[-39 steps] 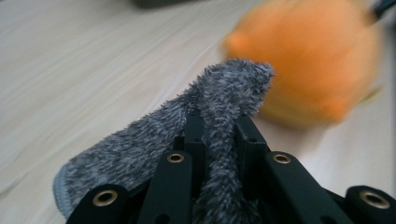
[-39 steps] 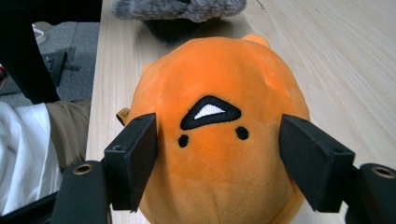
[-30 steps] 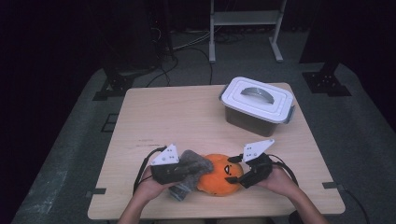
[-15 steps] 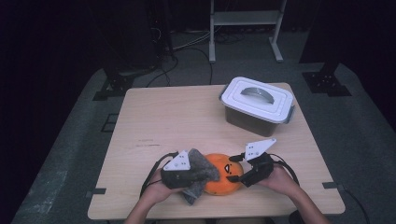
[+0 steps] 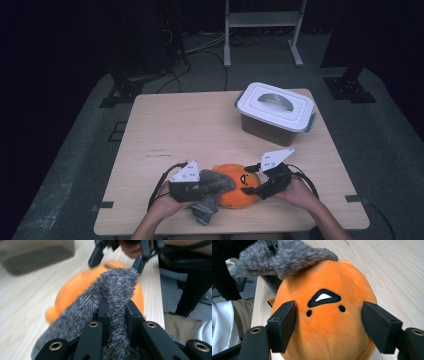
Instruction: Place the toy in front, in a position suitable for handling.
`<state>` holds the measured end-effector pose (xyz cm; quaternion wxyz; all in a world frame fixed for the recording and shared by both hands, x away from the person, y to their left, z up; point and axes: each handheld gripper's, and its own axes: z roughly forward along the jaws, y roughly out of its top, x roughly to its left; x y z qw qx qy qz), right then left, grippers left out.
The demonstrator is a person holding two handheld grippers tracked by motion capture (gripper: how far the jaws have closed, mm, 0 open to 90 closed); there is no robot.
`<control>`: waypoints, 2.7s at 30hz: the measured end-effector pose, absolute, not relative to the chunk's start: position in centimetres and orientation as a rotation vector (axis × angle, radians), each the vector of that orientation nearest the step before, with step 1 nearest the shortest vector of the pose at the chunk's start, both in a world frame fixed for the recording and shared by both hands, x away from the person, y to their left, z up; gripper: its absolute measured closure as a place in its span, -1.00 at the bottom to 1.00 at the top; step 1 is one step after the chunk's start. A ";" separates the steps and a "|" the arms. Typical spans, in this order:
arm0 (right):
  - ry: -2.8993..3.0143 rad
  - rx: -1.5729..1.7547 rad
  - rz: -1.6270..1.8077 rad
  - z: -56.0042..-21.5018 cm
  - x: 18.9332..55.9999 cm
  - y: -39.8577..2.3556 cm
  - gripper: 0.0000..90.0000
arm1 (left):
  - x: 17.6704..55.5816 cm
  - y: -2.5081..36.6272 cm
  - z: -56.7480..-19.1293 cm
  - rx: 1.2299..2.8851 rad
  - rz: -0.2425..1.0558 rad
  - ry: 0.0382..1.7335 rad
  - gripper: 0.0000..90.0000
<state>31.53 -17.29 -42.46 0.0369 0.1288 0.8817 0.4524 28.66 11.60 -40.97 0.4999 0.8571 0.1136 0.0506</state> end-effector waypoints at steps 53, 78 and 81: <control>2.706 0.460 1.341 -43.0 31.9 -15.3 -0.09 | 27.5 12.1 -41.9 2.185 0.144 0.075 0.72; 2.692 0.297 1.279 -43.0 31.0 -15.1 -0.14 | 29.7 15.6 -41.4 2.043 0.139 0.267 0.72; 2.701 0.345 1.307 -42.9 31.1 -15.1 -0.30 | 29.7 15.2 -42.3 2.069 0.108 0.288 0.72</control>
